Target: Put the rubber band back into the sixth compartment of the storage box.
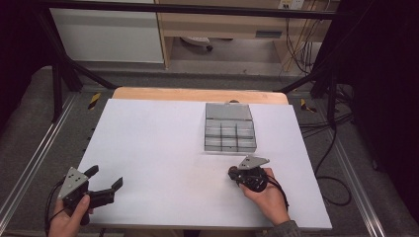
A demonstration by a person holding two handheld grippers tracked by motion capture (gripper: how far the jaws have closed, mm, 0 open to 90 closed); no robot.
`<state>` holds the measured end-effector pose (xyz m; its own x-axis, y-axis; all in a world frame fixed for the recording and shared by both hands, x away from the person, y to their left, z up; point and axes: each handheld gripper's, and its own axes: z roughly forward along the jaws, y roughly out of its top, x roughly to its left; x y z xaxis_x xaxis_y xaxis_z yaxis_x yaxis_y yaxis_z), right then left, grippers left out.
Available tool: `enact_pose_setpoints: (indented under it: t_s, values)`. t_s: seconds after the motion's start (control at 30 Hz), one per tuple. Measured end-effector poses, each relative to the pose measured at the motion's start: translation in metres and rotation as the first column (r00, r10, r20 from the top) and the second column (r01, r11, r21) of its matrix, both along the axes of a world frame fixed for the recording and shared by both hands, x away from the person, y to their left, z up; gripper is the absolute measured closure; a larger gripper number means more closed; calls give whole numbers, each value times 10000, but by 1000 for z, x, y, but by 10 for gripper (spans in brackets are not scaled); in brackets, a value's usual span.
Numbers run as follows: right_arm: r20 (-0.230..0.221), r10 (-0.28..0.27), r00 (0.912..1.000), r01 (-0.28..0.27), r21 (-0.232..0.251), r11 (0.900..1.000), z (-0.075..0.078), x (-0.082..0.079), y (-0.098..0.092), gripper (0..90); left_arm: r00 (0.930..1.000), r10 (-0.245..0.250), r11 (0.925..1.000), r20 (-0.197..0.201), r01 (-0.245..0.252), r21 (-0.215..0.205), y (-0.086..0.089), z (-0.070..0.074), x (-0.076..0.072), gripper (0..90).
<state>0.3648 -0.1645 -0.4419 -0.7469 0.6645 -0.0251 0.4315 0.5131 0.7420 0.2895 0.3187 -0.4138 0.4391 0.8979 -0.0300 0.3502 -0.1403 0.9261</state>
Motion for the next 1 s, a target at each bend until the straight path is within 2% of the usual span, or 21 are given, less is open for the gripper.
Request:
enact_pose_setpoints:
  t_s: [1.0]
  values:
    - [297, -280, 9992, 263, 579, 9980, 8, -2, -13, 843, 10000, 72, 10000, -16, -73, -51, 0, -1, 0, 46]
